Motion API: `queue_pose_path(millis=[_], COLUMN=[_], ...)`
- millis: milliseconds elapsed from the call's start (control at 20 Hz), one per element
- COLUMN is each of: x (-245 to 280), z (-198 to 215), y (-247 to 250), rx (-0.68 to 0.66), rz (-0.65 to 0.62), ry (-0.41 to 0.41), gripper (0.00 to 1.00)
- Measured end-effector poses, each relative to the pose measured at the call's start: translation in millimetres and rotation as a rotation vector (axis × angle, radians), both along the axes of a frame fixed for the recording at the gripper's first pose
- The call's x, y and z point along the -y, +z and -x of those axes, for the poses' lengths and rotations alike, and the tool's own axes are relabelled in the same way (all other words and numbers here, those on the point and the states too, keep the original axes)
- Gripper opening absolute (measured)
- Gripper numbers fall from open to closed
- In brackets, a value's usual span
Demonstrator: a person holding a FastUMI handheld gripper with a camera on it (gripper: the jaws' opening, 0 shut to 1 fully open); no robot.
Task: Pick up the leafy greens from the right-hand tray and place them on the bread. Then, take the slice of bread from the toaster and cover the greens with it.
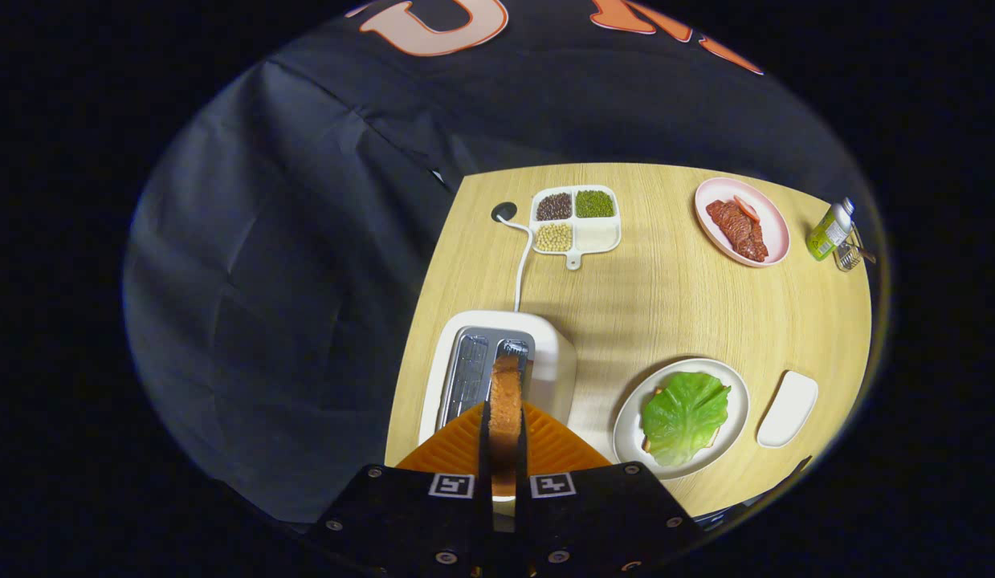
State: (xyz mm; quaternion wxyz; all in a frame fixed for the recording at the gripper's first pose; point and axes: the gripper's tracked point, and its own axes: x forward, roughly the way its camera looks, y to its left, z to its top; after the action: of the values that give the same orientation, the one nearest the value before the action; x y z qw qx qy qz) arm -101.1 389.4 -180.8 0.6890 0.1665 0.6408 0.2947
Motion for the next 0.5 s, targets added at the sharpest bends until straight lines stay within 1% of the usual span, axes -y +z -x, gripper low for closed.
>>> queue_pose_path(millis=[200,350,500], x=[25,45,69], z=[-9,-10,-9], y=[12,10,0], rx=[0.002,-0.017,-0.031], rz=[-0.084,-0.138,-0.16], ry=[-0.06,-0.096,-0.138], gripper=[0.11,0.11,0.11])
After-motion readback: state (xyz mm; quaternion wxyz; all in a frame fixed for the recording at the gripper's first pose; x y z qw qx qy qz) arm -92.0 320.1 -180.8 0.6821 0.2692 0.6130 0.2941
